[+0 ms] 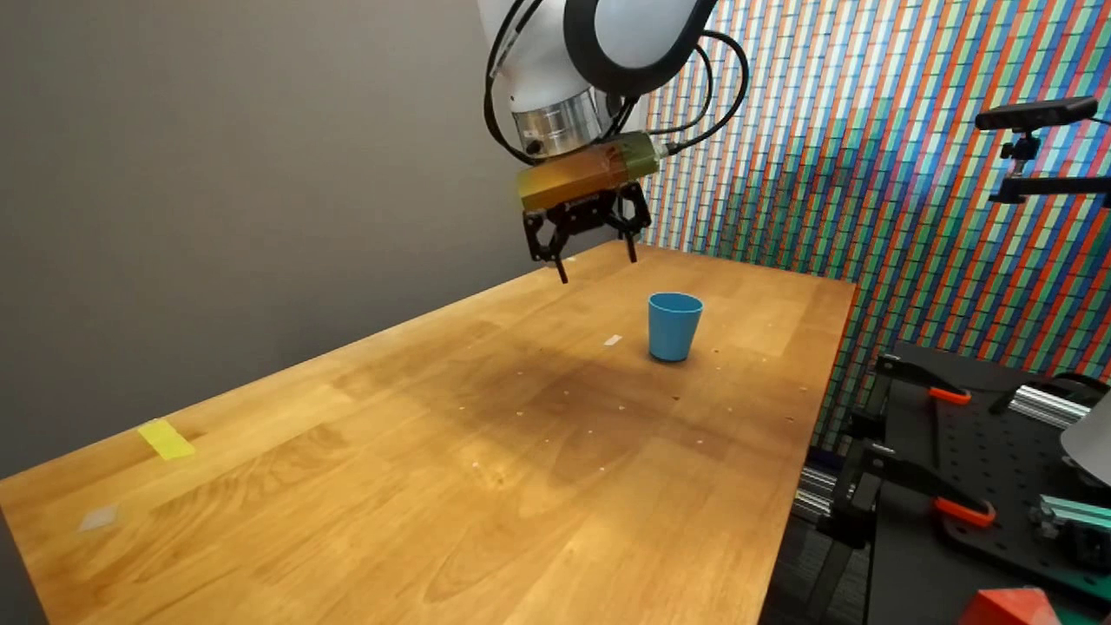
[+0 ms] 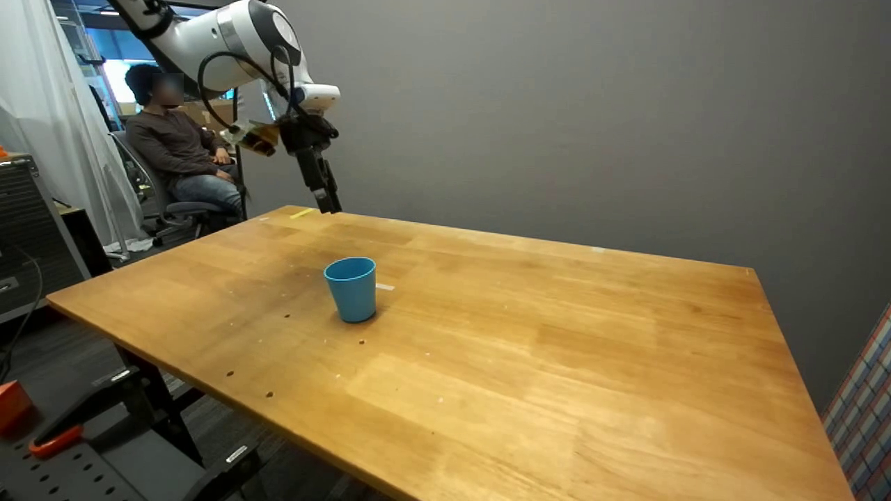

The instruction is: Put the yellow cube inside the blue cup

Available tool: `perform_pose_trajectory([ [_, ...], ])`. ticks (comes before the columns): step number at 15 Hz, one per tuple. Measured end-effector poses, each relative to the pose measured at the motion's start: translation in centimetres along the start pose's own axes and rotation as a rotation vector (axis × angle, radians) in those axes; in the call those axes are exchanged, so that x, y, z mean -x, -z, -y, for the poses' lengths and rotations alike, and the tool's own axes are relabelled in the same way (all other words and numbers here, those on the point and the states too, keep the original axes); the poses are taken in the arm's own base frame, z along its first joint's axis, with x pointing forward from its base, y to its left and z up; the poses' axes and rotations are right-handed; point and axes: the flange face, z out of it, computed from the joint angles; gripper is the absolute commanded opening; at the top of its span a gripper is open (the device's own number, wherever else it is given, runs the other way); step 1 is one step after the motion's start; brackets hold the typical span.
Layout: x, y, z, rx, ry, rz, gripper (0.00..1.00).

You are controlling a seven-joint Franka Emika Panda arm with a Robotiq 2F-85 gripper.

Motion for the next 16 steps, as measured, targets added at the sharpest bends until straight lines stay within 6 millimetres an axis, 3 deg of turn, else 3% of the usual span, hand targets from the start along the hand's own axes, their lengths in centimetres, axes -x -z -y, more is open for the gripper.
perform_pose_trajectory([
  [5,1.2,7.0,1.2,-0.195,0.178,-0.059,1.00],
  [10,1.4,12.9,0.7,-0.369,0.363,-0.080,1.00],
  [13,1.5,15.5,-0.1,-0.465,0.482,-0.031,1.00],
  [16,1.9,16.8,-1.1,-0.527,0.620,0.052,1.00],
])
